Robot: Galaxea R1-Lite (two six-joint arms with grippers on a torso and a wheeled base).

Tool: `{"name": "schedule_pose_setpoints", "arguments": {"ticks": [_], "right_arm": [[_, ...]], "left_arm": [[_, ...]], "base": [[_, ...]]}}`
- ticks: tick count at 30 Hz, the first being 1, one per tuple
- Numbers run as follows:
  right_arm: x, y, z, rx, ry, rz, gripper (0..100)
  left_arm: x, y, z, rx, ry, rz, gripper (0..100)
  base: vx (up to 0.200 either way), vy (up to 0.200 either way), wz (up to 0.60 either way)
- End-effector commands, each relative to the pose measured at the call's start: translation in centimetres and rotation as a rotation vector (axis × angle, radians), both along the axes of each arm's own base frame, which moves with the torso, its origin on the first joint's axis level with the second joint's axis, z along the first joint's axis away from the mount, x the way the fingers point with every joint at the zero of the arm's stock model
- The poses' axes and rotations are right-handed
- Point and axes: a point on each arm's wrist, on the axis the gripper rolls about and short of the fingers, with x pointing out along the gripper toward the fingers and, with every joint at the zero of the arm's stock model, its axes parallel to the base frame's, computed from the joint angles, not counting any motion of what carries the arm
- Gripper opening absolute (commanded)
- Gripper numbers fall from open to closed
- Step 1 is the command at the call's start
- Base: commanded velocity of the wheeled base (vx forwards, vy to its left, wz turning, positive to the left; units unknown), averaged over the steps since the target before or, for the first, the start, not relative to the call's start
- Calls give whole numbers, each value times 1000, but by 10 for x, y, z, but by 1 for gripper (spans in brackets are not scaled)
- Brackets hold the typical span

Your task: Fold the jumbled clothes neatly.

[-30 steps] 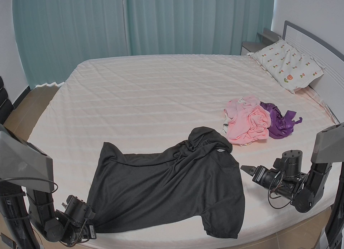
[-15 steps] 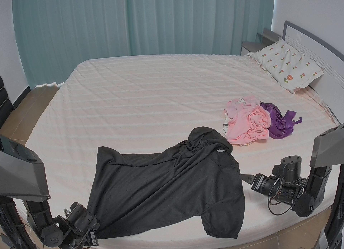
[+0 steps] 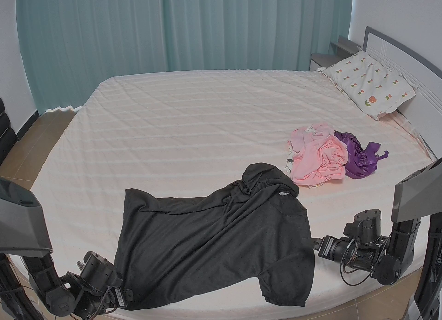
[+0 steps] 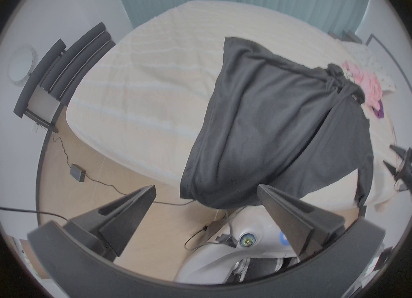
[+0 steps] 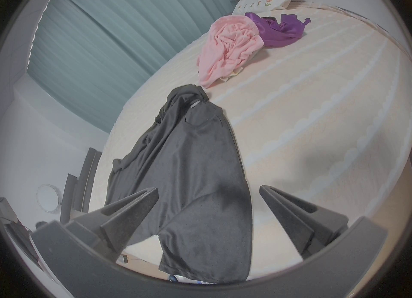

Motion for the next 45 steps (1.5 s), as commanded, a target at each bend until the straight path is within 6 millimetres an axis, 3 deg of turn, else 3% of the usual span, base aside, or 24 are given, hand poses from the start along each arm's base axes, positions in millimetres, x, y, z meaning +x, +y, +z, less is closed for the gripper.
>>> {"name": "schedule_pose_setpoints", "arguments": {"ticks": [1,6,13,17,25,26,34,39,45], "right_arm": [[-6,0,-14,-42,60,35,100],[-15,8,-28,-88,111,104,100],[-2,18,-35,-83,93,119,100],[5,22,-56,-119,116,130,100],[12,22,-57,-111,95,120,100],[13,22,-57,-110,93,120,0],[-3,6,-46,-154,121,83,0],[-22,-35,-44,-280,182,71,0],[-29,-59,-40,-309,121,47,0]], "left_arm": [[5,8,23,-62,-143,46,100],[39,12,52,-133,-325,114,100],[38,12,52,-151,-301,97,100],[37,12,55,-174,-309,88,100],[36,12,55,-175,-306,83,100],[36,12,55,-176,-305,83,100],[35,11,53,-172,-294,74,100],[34,10,49,-165,-272,67,100],[32,6,45,-158,-249,46,100]], "base": [[0,0,0],[0,0,0],[0,0,0],[0,0,0],[0,0,0],[0,0,0],[0,0,0],[0,0,0],[0,0,0]]}}
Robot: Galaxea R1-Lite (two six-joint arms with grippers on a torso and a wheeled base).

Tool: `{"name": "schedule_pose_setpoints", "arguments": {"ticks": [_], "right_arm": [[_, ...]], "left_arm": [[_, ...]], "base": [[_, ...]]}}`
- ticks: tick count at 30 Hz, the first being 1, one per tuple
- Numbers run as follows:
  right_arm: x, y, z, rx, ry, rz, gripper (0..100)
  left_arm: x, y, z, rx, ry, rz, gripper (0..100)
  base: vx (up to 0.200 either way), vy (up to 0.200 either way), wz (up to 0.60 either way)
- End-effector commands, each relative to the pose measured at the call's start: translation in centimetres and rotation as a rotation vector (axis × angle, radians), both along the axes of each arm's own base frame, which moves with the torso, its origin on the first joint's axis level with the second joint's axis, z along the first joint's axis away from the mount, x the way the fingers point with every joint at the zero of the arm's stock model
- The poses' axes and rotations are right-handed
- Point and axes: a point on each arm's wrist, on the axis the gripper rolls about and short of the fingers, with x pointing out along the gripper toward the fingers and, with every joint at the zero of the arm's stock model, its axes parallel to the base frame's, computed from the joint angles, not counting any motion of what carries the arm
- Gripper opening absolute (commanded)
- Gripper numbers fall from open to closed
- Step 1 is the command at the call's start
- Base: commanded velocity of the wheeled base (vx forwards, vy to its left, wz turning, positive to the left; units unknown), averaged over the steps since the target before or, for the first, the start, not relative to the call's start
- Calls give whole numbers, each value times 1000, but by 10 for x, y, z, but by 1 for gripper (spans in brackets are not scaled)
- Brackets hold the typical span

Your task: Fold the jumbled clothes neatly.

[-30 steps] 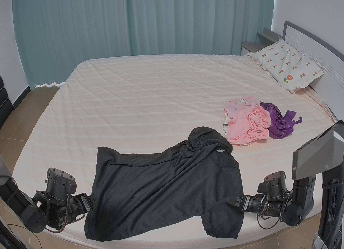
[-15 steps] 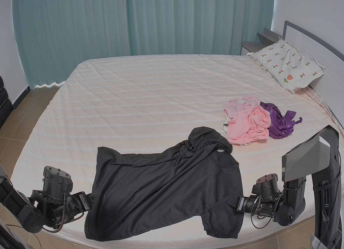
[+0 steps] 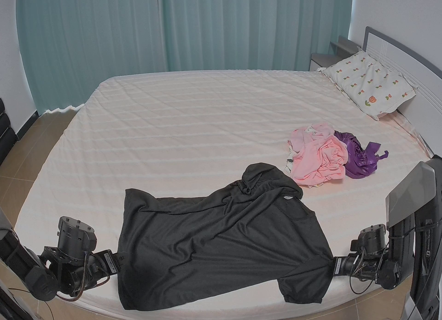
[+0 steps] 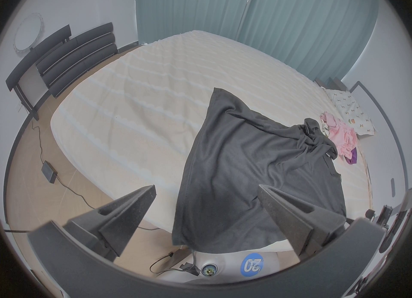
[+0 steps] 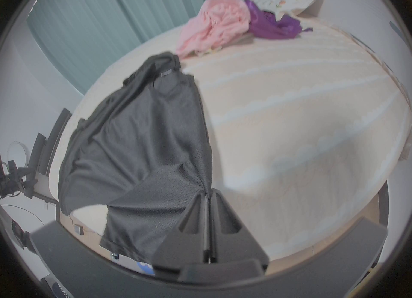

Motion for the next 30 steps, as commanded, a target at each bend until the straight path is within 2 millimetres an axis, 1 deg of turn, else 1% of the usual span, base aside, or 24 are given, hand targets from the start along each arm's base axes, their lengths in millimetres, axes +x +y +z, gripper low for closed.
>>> {"name": "schedule_pose_setpoints", "arguments": {"ticks": [1,6,12,13,16,18,20,24,25,26,27,30], "right_arm": [[-9,-22,2,-12,-5,-44,0],[-11,-21,-2,-23,20,-24,0],[-11,-22,-1,-55,13,9,0],[-11,-21,0,-48,4,10,100],[-10,-20,3,-41,-9,8,100],[-8,-21,11,-19,-46,-19,100],[-5,-21,26,24,-108,-53,100],[-4,-16,57,178,-220,-154,100],[-4,-15,59,187,-228,-162,100],[-5,-15,70,236,-258,-209,100],[-7,-14,74,270,-261,-232,100],[-10,-13,73,311,-219,-276,100]], "left_arm": [[-1,-5,-6,13,33,-26,100],[-2,-8,-12,26,64,-42,100],[-1,-9,-16,33,78,-44,100],[-1,-9,-15,32,77,-44,100],[0,-9,-15,33,75,-43,100],[-1,-8,-15,32,71,-45,100],[-2,-9,-14,39,69,-59,100],[-7,-10,-12,63,62,-107,100],[-7,-10,-11,62,59,-110,100],[-7,-13,-8,54,32,-117,100],[-7,-14,-6,47,8,-120,100],[-6,-15,-1,25,-43,-114,100]], "base": [[0,0,0],[0,0,0],[0,0,0],[0,0,0],[0,0,0],[0,0,0],[0,0,0],[0,0,0],[0,0,0],[0,0,0],[0,0,0],[0,0,0]]}}
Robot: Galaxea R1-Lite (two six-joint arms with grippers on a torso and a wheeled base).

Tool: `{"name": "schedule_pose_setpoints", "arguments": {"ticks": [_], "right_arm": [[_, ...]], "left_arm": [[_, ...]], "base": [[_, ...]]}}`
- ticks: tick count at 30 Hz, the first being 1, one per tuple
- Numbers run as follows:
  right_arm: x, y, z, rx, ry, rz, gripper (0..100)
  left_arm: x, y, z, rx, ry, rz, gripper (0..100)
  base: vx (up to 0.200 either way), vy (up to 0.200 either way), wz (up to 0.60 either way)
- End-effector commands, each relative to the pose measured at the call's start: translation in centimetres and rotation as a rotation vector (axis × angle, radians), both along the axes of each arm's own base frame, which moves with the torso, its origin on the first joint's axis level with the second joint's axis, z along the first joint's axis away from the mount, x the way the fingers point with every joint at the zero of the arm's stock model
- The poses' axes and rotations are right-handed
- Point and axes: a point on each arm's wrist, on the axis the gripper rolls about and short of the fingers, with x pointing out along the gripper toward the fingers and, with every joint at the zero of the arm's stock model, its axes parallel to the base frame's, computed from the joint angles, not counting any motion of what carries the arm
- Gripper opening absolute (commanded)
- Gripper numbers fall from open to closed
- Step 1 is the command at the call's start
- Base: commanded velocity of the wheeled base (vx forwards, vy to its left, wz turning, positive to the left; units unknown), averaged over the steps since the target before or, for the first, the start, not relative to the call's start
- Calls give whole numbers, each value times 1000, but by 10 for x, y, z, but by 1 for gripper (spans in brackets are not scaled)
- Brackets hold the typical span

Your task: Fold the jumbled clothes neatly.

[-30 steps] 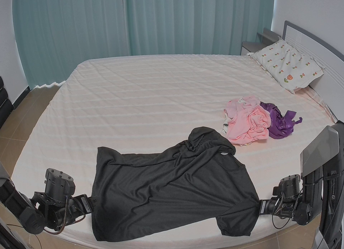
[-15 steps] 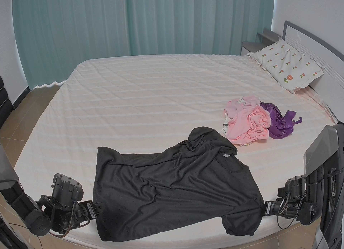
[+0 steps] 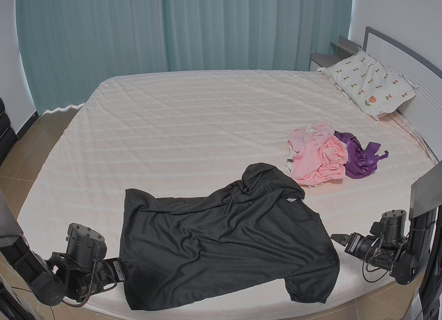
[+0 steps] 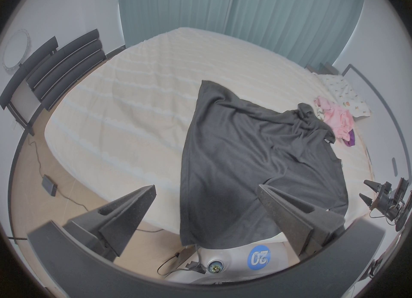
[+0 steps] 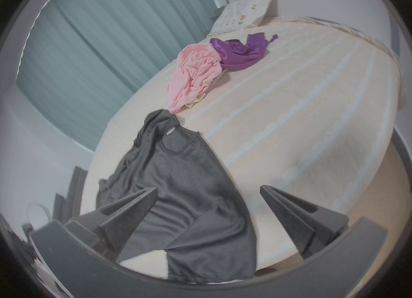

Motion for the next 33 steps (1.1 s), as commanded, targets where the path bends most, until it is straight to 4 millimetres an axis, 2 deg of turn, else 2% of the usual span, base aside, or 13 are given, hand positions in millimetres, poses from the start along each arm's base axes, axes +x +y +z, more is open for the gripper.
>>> {"name": "schedule_pose_setpoints", "arguments": {"ticks": [1,7,11,26,33], "right_arm": [[-8,4,25,80,-59,-43,100],[-8,5,22,98,-43,-46,100],[-10,17,23,100,-46,7,100],[-11,20,22,89,-44,9,100],[-11,20,22,87,-44,10,100]], "left_arm": [[-3,-3,10,-29,-80,-21,100],[-8,-3,11,-12,-94,-14,100],[-9,-2,21,-89,-155,39,100],[-12,-1,21,-89,-149,40,100],[-9,-1,15,-81,-118,46,100]], "base": [[0,0,0],[0,0,0],[0,0,0],[200,0,0],[0,0,0]]}}
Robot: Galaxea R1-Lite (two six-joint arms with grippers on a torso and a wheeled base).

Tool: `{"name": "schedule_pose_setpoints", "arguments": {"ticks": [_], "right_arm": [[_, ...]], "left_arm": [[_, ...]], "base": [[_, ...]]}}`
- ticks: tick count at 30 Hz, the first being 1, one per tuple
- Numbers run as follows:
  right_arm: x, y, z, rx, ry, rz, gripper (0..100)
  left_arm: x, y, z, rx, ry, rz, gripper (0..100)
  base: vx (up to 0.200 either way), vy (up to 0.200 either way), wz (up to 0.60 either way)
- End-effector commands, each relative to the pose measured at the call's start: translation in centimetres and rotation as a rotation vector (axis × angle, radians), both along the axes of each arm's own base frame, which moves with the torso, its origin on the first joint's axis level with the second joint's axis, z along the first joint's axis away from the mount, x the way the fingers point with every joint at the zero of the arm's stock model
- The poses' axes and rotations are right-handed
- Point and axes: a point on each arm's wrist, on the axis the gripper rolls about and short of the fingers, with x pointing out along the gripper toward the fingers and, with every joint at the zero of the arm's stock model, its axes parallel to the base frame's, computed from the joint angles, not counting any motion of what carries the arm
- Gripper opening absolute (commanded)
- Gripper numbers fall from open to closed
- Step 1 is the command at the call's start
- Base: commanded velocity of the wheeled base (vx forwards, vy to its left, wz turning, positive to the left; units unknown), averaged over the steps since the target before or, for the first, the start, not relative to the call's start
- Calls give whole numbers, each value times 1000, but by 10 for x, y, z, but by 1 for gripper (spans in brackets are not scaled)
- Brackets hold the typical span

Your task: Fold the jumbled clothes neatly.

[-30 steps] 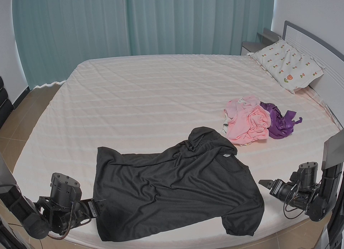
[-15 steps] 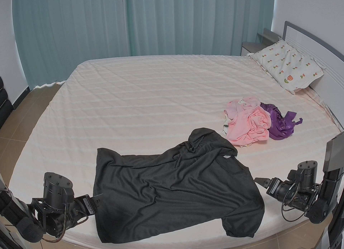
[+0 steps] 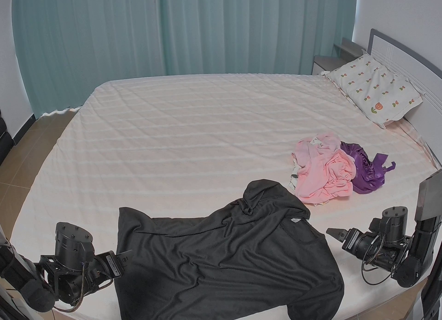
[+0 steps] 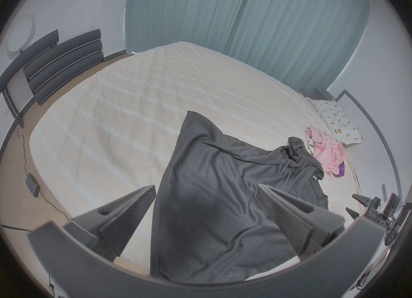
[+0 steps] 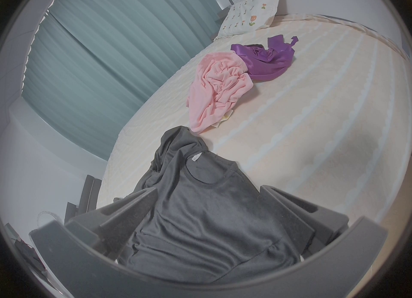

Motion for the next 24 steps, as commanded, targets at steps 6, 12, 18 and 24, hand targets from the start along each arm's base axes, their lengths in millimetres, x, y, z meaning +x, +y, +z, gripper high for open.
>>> {"name": "schedule_pose_setpoints", "arguments": {"ticks": [6,12,18,24], "right_arm": [[-4,1,-1,-4,17,8,100],[-5,3,-1,-6,18,15,100],[-5,3,-2,-9,19,14,100],[-6,6,-2,-13,25,25,100]], "left_arm": [[27,0,-9,22,19,70,100],[66,9,-6,17,-7,165,100],[107,16,-19,-12,8,203,100],[142,34,-42,-121,58,173,100]], "base": [[0,0,0],[0,0,0],[0,0,0],[0,0,0]]}}
